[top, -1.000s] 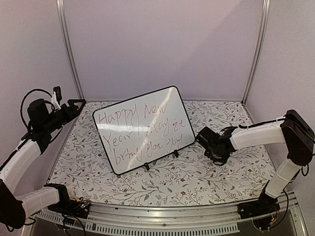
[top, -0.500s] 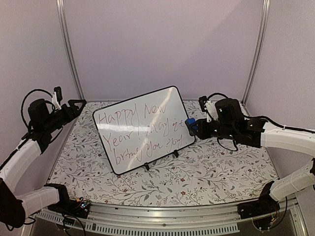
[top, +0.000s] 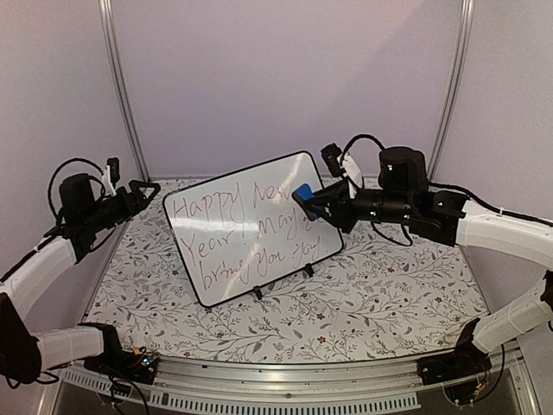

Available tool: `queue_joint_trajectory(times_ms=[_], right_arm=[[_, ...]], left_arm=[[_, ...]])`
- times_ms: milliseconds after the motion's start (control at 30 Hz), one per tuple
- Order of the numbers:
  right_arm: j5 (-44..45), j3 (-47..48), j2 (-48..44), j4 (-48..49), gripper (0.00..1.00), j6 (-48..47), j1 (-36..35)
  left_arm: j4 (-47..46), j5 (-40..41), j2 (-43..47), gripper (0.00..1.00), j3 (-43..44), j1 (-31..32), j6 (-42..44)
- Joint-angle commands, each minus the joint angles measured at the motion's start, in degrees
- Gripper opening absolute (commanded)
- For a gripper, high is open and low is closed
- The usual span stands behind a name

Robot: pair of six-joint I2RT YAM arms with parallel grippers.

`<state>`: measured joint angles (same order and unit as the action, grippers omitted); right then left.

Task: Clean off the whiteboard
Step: Move the whiteboard to the center of the board.

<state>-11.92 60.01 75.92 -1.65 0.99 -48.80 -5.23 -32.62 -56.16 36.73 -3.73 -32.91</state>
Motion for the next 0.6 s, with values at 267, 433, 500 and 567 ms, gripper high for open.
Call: queue_joint_trajectory(times_ms=[267,433,500,567], right_arm=[[-5.5,6.8,7.2,1.2,0.19,-4.5,-1.7],[-4.9,5.0,6.6,2.7,0.19,-4.5,-1.9],[-4.7,4.4,5.9,3.1,0.19,-4.5,-1.9],[-4.4,3.9,5.4,3.1,0.19,-4.5,-1.9]], left_arm=[[3.6,-5.7,-7.1,0.81,4.0,2.3,5.2],[3.2,-5.3,-6.7,0.63,3.9,3.5,3.3],[3.4,-4.0,-6.0,0.57,3.6,5.6,2.8],[3.9,-2.6,-4.9,0.45,3.1,6.3,2.2]])
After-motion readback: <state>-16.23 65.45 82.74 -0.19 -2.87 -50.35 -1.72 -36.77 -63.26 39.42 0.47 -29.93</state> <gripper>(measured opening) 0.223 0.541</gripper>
